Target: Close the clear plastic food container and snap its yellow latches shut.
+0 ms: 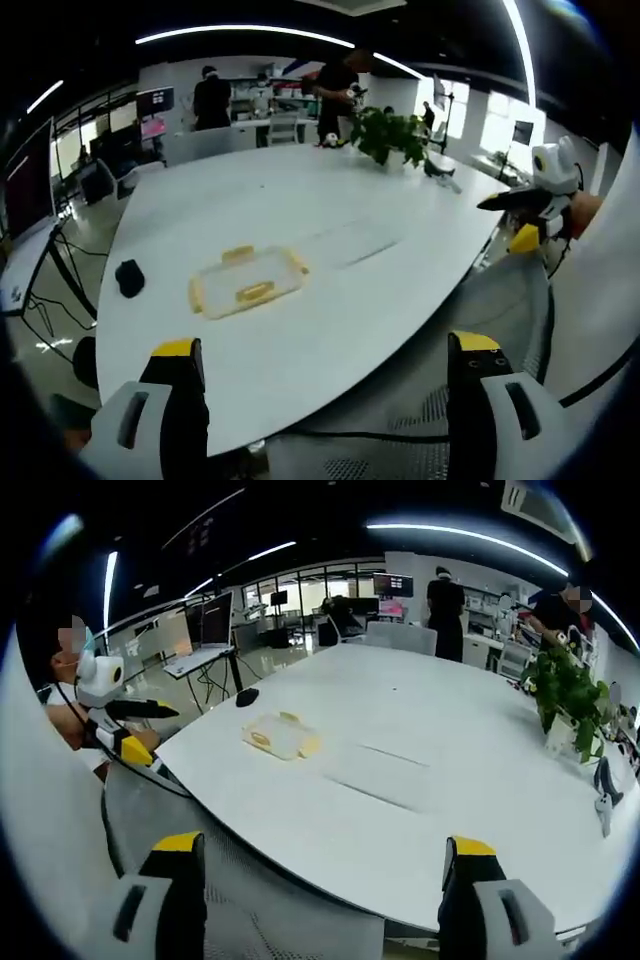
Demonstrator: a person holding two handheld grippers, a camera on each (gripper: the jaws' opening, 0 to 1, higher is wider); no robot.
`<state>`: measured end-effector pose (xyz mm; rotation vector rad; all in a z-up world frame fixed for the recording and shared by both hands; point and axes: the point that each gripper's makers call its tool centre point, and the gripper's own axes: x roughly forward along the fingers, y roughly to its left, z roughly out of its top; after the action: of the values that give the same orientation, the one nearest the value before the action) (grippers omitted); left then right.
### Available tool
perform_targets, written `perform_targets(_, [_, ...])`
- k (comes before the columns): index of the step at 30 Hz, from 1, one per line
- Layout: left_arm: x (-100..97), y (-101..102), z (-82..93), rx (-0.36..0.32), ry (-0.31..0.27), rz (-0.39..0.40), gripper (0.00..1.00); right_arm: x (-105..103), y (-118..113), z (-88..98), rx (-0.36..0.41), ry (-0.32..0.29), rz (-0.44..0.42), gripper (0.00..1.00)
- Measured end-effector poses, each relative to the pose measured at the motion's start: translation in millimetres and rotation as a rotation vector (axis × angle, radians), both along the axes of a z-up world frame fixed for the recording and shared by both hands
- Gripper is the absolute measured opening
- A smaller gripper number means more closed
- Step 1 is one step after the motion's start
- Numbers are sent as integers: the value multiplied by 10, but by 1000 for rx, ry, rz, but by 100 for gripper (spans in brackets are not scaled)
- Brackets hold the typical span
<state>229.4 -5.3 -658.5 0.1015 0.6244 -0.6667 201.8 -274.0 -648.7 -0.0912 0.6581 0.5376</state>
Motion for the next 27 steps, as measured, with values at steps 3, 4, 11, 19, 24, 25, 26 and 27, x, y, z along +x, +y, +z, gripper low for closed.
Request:
perform_targets(3, [13,12,12,8,-6,-2,99,4,2,22,3,-4,2,99])
perform_targets(4, [20,11,25,5,-11,-1,99,2,8,31,9,-5,3,99])
perform_targets(11, [15,15,26,4,-13,0,99,-11,-5,26,17,-1,-3,99])
perform_targets(19, [0,17,66,7,-17,-4,99,7,-11,74,93,6,-45,99])
perform_targets(24, [11,14,63,6,-18,-1,99,16,-22,70,86,2,-47,99])
perform_targets(25, [10,13,58,6,-18,0,99,16,-22,69,88,4,-48,99])
perform_targets(26, [13,10,54,6,-18,1,99,20,-22,72,87,2,-48,99])
perform_targets(27, [10,3,49,5,-16,0,99,24,-21,74,86,0,-47,99])
